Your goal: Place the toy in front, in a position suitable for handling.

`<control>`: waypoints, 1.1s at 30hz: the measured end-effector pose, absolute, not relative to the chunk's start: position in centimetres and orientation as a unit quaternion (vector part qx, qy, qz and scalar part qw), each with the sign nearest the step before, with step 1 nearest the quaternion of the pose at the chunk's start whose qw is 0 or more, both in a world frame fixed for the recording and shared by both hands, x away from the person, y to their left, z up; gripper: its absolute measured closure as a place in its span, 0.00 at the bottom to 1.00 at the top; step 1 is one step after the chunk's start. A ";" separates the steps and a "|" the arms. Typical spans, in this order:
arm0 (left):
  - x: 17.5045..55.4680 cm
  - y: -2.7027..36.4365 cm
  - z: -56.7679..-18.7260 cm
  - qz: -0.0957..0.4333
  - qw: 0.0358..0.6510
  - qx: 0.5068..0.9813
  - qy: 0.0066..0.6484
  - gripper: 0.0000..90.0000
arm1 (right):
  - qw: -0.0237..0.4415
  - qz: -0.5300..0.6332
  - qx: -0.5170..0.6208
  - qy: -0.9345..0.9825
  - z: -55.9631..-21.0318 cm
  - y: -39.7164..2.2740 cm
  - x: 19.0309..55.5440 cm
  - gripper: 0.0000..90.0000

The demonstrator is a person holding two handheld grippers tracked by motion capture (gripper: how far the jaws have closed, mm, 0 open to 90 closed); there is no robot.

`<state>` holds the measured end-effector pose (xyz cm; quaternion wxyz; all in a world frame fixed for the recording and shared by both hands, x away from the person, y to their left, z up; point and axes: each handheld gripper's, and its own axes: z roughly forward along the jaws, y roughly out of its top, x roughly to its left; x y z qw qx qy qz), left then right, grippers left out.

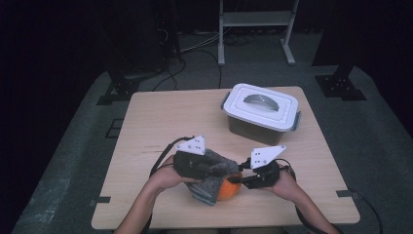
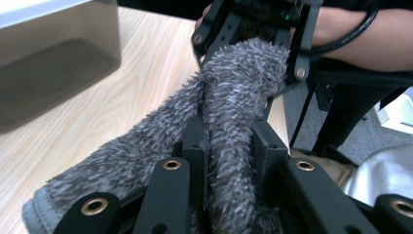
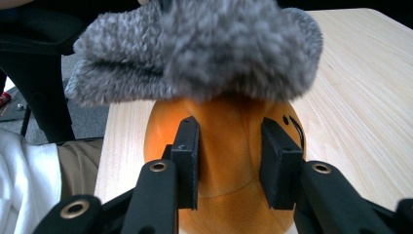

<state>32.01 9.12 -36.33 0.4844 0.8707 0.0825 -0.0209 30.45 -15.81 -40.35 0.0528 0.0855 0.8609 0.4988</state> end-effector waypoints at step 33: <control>33.3 11.6 -38.7 -0.021 0.476 0.869 0.132 0.79 | 0.032 0.484 0.100 0.869 -41.5 -18.8 32.3 0.65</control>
